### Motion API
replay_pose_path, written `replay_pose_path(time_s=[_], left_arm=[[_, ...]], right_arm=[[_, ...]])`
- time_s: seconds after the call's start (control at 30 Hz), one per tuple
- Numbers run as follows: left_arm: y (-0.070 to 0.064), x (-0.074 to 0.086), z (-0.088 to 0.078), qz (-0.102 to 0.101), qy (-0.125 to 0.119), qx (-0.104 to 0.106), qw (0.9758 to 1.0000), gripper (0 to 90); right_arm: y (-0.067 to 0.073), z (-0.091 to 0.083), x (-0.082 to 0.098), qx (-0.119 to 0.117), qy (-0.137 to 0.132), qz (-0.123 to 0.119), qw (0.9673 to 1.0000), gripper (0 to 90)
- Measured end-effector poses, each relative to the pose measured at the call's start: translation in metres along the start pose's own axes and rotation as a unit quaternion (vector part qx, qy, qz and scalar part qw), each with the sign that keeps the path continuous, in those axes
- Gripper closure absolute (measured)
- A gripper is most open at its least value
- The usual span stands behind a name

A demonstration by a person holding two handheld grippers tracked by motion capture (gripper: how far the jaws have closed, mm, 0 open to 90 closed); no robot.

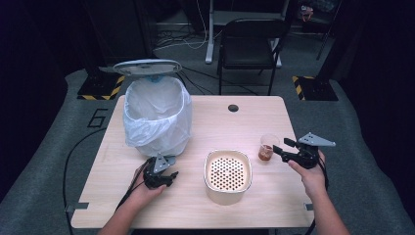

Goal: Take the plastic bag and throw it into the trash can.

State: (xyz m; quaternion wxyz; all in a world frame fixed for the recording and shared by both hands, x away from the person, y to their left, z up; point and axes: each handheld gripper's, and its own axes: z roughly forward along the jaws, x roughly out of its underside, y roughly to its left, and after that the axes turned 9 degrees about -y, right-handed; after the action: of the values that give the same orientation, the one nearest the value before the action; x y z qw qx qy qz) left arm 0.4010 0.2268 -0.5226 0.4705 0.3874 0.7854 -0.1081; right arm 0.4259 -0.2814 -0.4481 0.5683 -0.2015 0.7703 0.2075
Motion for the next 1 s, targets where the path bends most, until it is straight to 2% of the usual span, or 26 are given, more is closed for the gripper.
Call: replay_pose_path(time_s=[0.07, 0.17, 0.3, 0.53, 0.6, 0.73, 1.0], left_arm=[[0.0, 0.0, 0.0, 0.0, 0.0, 0.0, 1.0, 35.9], [0.0, 0.0, 0.0, 0.0, 0.0, 0.0, 1.0, 35.9], [0.0, 0.0, 0.0, 0.0, 0.0, 0.0, 1.0, 35.9], [0.0, 0.0, 0.0, 0.0, 0.0, 0.0, 1.0, 35.9], [0.0, 0.0, 0.0, 0.0, 0.0, 0.001, 1.0, 35.9], [0.0, 0.0, 0.0, 0.0, 0.0, 0.0, 1.0, 35.9], [0.0, 0.0, 0.0, 0.0, 0.0, 0.0, 1.0, 35.9]], right_arm=[[-0.005, 0.0, 0.004, 0.007, -0.002, 0.003, 1.0, 34.3], [-0.011, 0.004, 0.014, 0.003, -0.003, 0.007, 1.0, 27.1], [-0.009, 0.011, 0.021, -0.003, -0.001, 0.012, 0.9999, 24.4], [-0.006, 0.026, 0.026, -0.014, 0.011, 0.003, 0.9998, 21.2], [-0.005, 0.03, 0.027, -0.016, 0.015, 0.004, 0.9998, 21.2], [-0.001, 0.041, 0.028, -0.015, 0.03, -0.009, 0.9994, 22.6], [-0.001, 0.051, 0.03, -0.012, 0.034, -0.013, 0.9993, 25.0]])
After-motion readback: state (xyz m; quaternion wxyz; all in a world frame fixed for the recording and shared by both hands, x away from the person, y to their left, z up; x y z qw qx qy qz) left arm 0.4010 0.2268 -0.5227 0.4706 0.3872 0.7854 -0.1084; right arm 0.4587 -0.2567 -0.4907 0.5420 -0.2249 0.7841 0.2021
